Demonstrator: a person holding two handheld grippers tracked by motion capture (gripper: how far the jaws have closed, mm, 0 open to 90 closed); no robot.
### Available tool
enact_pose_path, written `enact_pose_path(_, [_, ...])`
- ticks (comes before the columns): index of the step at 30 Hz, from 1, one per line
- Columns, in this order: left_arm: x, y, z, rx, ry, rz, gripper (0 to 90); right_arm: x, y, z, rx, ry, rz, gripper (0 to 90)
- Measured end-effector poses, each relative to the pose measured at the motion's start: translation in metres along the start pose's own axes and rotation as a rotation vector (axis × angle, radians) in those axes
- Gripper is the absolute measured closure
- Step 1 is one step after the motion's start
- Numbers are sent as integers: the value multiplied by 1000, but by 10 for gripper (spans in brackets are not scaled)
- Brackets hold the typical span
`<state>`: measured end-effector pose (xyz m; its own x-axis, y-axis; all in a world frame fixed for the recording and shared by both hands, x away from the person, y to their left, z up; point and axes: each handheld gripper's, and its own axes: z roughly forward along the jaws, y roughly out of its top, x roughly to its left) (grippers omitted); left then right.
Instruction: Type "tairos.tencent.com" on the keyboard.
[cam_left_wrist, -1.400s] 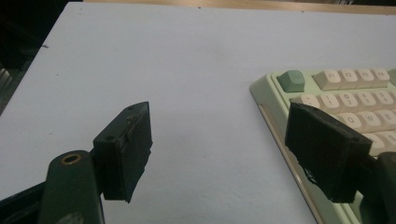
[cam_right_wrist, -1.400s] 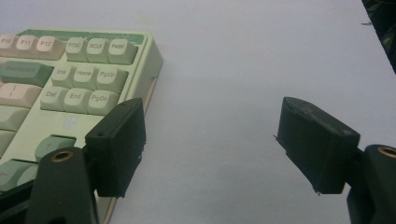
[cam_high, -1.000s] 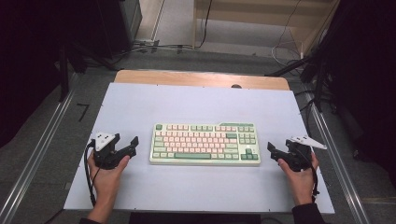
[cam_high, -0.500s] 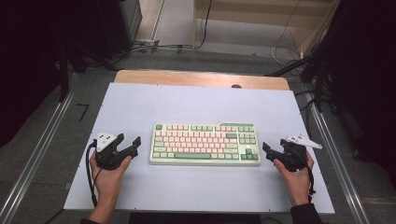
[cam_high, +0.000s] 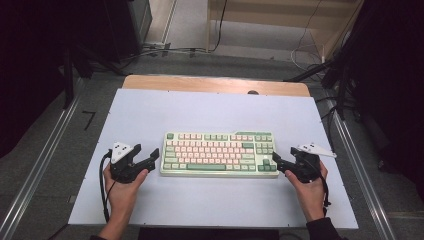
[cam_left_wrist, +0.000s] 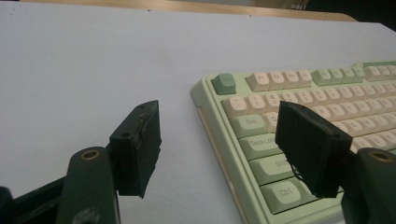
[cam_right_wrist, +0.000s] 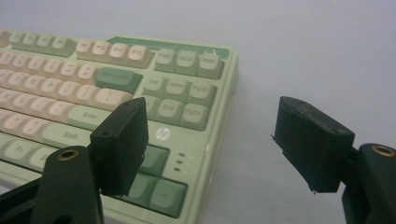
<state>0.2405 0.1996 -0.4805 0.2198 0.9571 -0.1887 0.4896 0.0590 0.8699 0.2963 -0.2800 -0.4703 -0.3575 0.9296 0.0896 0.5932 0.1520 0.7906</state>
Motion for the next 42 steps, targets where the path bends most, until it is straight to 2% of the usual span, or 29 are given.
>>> enact_pose_path(11, [-7, 1, 4, 6, -23, 3, 331, 18, 7, 7, 2, 41, -35, 255])
enact_pose_path(18, [-13, 3, 9, 7, -57, 5, 345, 26, 10, 9, -6, 66, -48, 266])
enact_pose_path(28, [-24, 7, 17, 20, -86, 13, 394, 40, 17, 13, -9, 111, -78, 300])
enact_pose_path(32, [-29, 9, 21, 23, -89, 24, 416, 45, 19, 15, -11, 133, -90, 354])
enact_pose_path(34, [-32, 10, 24, 26, -100, 34, 483, 50, 21, 16, -15, 148, -107, 411])
enact_pose_path(42, [-37, 13, 31, 35, -116, 46, 626, 59, 23, 21, -14, 169, -131, 531])
